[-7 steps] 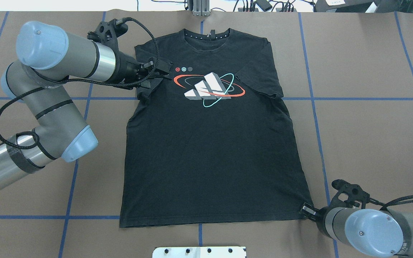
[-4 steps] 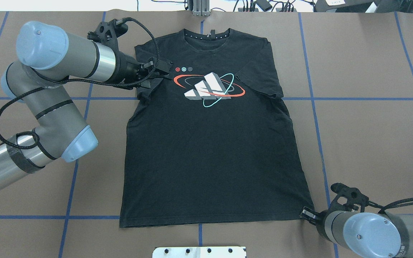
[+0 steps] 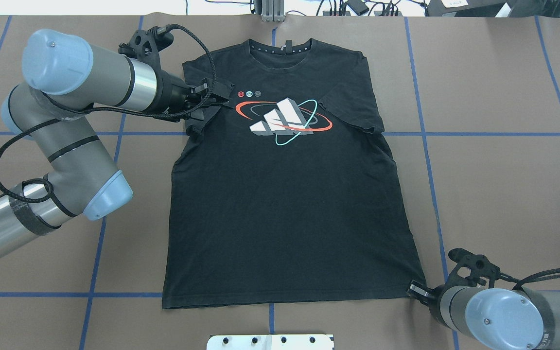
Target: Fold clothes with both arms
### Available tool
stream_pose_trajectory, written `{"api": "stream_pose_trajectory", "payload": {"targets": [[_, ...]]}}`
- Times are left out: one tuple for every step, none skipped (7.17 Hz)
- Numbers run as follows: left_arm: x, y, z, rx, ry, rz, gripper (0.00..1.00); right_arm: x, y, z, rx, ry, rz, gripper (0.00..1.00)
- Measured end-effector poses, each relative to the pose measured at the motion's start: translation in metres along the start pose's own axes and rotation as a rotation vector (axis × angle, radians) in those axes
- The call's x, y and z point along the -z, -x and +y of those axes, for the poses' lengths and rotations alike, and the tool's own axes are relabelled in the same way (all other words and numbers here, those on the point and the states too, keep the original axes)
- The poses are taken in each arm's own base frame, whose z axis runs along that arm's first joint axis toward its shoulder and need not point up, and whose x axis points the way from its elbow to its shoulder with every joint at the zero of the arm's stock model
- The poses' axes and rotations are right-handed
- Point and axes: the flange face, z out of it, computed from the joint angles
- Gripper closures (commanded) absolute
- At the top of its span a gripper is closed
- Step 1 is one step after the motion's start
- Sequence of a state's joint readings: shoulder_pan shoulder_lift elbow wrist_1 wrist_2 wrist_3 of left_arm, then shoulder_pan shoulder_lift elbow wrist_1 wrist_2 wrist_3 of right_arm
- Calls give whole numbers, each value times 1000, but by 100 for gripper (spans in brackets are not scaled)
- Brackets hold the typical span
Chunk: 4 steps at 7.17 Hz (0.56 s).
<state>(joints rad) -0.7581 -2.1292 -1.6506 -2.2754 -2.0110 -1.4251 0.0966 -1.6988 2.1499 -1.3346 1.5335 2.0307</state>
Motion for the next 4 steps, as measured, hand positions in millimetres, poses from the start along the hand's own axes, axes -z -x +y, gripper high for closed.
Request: {"api": "stream_pose_trajectory", "payload": {"targets": [[0,0,0,0,0,0,18,0,0,0,0,0,0,45],[0,0,0,0,0,-1,18,0,1,-1,0,-1,-1,45],[-1,1,0,1,1,-2,18,0,1,-2,-2,-3,-2,45],[-1,1,0,1,1,-2,18,0,2,-3,-5,-5,-3,47]]}}
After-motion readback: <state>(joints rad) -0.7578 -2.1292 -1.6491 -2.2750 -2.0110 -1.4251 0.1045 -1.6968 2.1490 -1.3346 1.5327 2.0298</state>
